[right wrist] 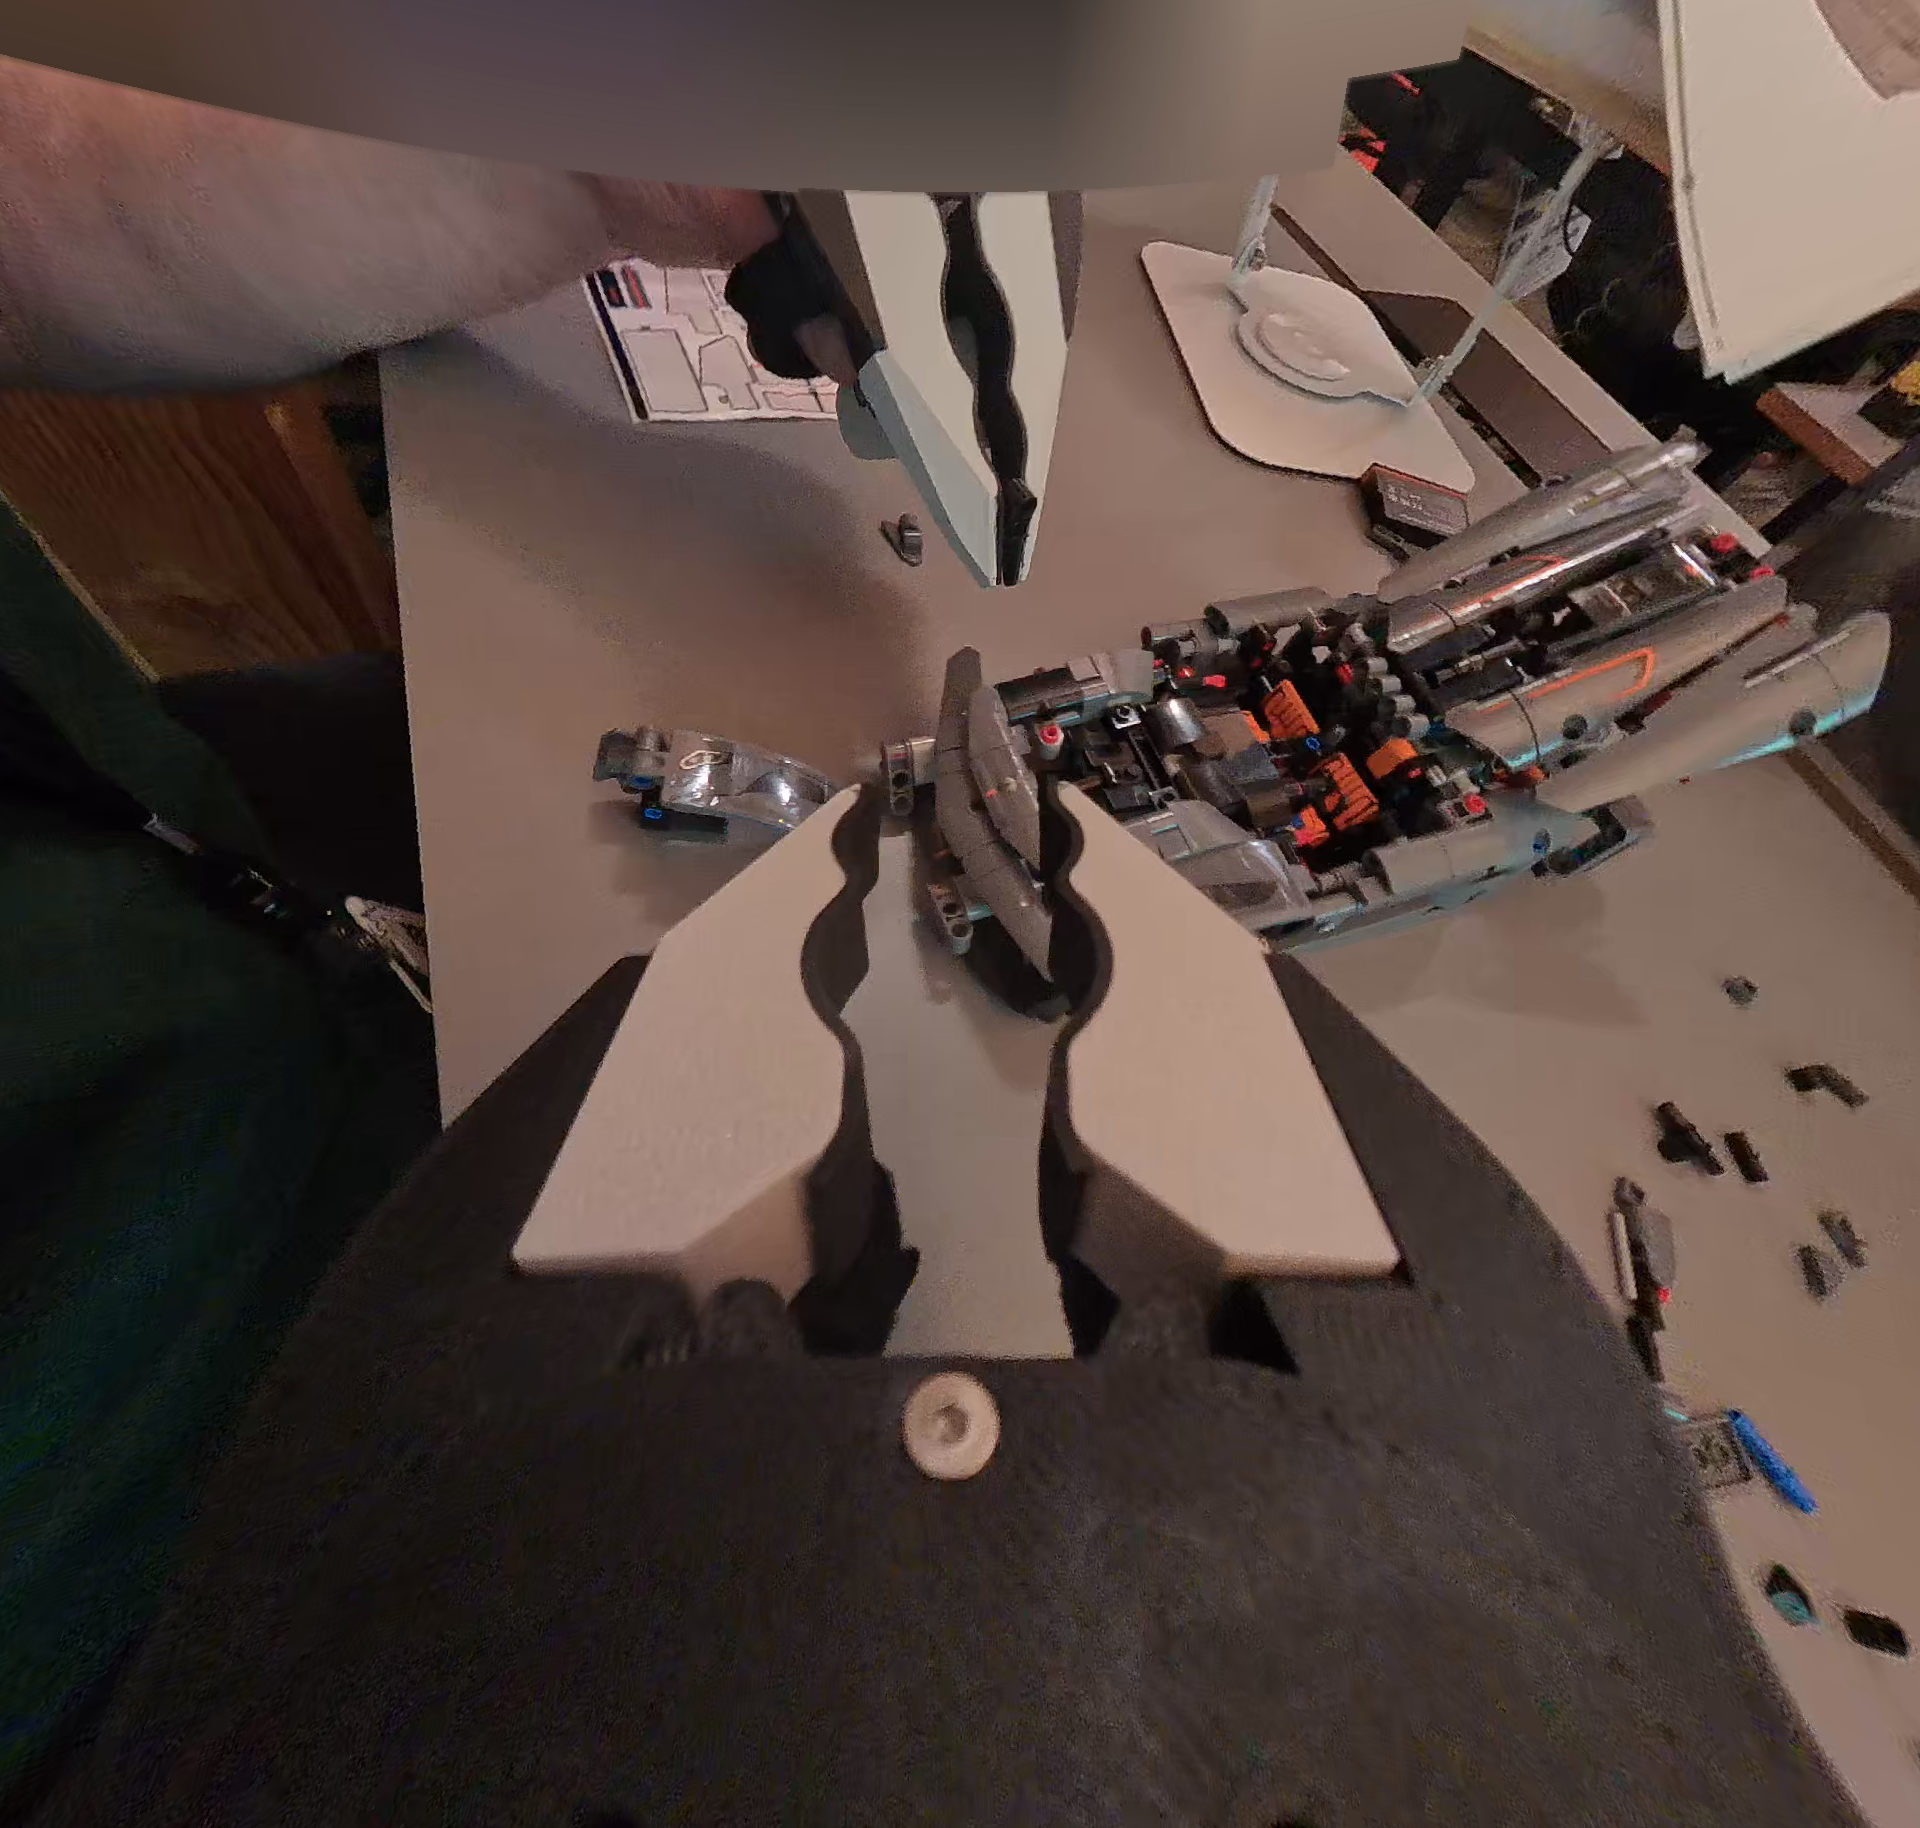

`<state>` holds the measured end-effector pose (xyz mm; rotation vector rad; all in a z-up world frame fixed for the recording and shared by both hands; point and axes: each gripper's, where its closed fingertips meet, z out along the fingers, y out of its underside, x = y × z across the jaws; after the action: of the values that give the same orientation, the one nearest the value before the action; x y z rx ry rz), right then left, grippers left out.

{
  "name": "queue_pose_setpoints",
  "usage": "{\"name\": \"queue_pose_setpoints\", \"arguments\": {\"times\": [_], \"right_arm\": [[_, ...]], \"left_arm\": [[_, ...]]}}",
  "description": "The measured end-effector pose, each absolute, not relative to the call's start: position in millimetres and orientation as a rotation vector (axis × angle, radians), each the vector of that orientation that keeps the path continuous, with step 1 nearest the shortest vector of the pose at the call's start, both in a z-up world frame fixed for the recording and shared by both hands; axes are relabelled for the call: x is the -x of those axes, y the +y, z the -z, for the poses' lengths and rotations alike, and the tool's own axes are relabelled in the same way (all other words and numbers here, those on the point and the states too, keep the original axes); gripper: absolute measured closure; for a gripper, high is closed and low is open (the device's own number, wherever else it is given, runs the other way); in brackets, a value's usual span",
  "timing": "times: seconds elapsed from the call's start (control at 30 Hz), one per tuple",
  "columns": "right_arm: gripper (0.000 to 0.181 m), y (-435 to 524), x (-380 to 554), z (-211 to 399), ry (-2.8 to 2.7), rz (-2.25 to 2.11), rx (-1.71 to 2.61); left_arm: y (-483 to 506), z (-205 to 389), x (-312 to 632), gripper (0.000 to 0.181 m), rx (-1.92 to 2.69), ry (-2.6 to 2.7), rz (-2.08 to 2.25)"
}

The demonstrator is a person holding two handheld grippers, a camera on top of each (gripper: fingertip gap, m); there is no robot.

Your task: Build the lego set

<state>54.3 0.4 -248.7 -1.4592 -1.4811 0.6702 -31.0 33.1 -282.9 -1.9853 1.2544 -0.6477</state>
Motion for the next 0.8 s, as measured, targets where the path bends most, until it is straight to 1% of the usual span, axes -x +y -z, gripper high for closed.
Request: {"name": "queue_pose_setpoints", "arguments": {"times": [0.27, 0.43, 0.7, 0.8], "right_arm": [[0.144, -27, -26, 242, -1.543, -0.454, 1.253], [0.148, -41, -15, 242, -1.678, -0.306, 1.088], [0.153, -60, -13, 254, -1.850, -0.163, 0.914], [0.154, -59, -11, 257, -1.862, -0.150, 0.910]], "left_arm": [[-27, 266, -18, 0.177, 1.889, 1.357, 1.036], [-53, 265, -27, 0.177, 1.882, 1.467, 1.263], [-73, 266, -25, 0.177, 1.887, 1.560, 1.449], [-72, 273, -24, 0.177, 1.923, 1.608, 1.401]]}}
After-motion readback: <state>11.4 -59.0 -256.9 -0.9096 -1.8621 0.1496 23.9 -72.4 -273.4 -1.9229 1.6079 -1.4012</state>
